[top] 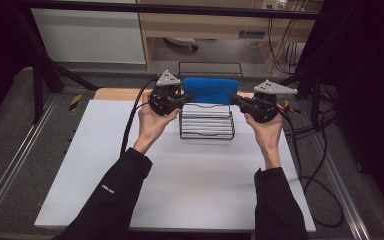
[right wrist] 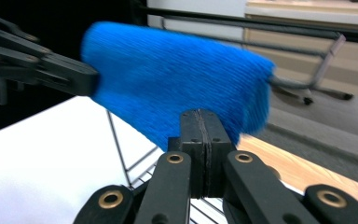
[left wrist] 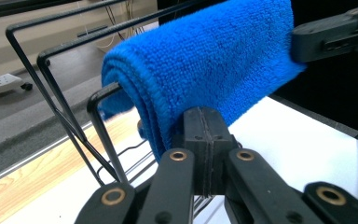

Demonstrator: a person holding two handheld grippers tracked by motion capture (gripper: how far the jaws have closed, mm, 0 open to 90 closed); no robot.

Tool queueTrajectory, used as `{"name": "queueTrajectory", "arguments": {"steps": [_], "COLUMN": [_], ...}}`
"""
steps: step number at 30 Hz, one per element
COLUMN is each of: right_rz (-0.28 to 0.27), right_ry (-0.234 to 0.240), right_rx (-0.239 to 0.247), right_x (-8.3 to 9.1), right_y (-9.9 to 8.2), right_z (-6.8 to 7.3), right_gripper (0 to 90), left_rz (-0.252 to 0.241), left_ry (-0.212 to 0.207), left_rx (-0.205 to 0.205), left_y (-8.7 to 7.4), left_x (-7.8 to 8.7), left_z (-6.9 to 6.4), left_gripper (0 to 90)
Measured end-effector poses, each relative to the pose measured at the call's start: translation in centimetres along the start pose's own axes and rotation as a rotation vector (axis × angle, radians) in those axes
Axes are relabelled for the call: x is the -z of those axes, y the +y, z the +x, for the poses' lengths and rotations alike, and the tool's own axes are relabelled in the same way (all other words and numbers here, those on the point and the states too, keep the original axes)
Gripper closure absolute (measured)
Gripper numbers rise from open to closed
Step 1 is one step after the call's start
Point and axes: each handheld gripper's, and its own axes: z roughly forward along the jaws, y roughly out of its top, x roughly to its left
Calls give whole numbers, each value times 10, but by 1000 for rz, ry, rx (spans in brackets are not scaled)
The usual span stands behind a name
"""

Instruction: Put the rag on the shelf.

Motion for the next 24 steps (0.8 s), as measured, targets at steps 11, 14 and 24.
{"name": "queueTrajectory", "arguments": {"steps": [11, 14, 24], "right_rz": [-2, -13, -27], "right_ry": [-41, -34, -14], "right_rx": [5, 5, -8], "right_x": [-1, 3, 22], "right_y": [-7, -6, 0], "right_z": [-5, -2, 6], "right_gripper": [869, 836, 586], "left_rz": [-16, -20, 3], "left_ry": [-10, -11, 2], "left_rx": [9, 9, -10], "left_y": [-3, -3, -12], "left_x": [0, 5, 22], "left_z": [1, 0, -3], "left_gripper": [900, 868, 671]}}
